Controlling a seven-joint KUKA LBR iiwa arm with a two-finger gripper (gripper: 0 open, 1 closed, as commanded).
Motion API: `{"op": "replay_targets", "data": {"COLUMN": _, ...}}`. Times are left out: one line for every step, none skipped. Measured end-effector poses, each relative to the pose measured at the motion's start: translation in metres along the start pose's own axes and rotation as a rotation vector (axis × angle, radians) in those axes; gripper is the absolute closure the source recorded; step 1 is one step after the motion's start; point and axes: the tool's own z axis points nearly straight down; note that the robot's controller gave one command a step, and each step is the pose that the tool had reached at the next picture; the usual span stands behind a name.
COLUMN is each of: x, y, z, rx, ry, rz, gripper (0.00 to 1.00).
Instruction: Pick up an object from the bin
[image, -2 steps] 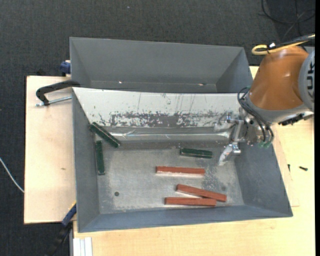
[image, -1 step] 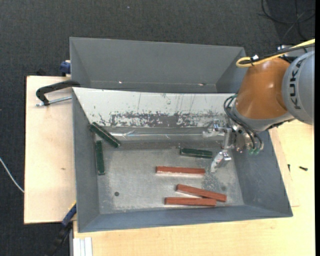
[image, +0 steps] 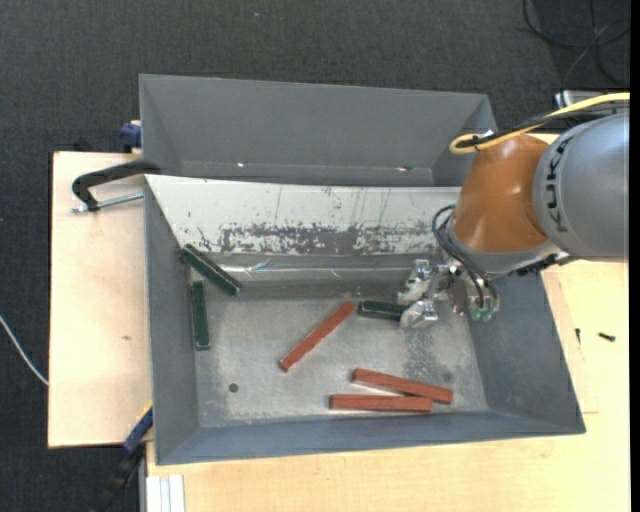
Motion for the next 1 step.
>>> {"op": "replay_targets", "data": {"x": -0.0001, "y": 0.0001, "z": 0.0000, "rx": 0.000, "ry": 0.000, "rz": 0.000, "gripper": 1.00}}
